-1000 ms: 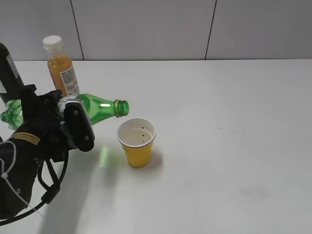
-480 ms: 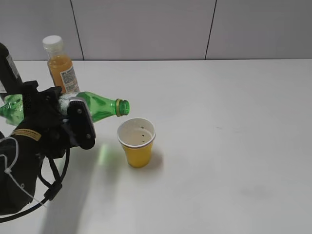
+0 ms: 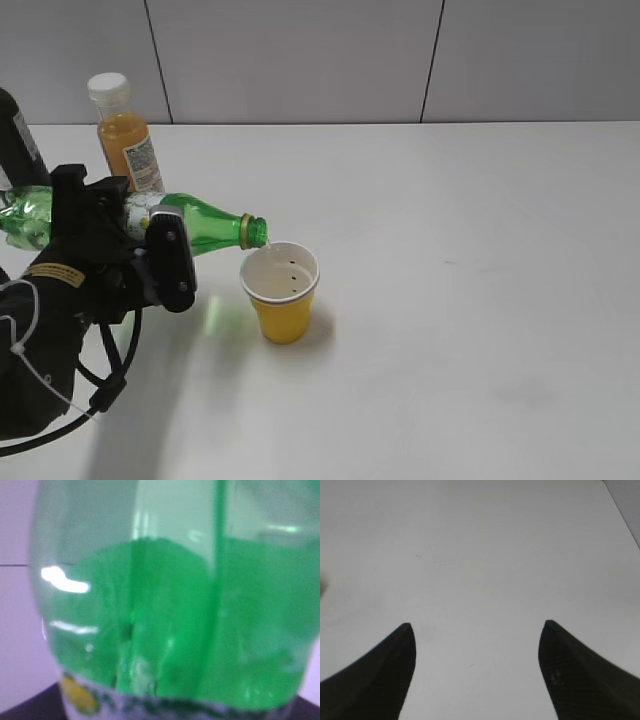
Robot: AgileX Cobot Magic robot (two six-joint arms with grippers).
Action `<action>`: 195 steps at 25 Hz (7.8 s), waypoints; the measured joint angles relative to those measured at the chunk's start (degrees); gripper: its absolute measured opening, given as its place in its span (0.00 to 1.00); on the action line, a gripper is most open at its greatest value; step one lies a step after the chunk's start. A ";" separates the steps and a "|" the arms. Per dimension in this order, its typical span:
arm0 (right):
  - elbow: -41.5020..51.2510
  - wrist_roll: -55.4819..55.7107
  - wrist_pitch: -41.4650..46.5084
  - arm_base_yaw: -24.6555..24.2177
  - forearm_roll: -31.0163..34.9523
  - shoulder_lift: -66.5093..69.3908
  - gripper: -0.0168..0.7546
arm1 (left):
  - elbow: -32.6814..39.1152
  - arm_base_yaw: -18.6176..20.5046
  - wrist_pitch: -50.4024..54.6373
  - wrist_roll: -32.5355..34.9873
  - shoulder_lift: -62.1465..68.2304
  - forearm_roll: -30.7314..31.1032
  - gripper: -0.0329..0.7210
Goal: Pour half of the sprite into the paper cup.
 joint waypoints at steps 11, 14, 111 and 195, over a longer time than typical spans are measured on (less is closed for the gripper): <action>0.00 0.00 0.00 0.00 0.00 0.00 0.76 | 0.00 0.00 0.00 0.63 0.00 -0.04 0.64; 0.00 0.00 0.00 0.00 0.00 0.00 0.76 | 0.00 0.00 0.00 0.68 0.00 -0.04 0.64; 0.00 -0.03 0.00 0.00 0.00 0.00 0.76 | -6.56 22.06 -0.20 -104.09 -2.31 59.87 0.64; 0.00 -0.03 0.00 0.00 0.00 0.00 0.76 | -7.21 25.31 57.34 -92.62 -25.74 46.49 0.88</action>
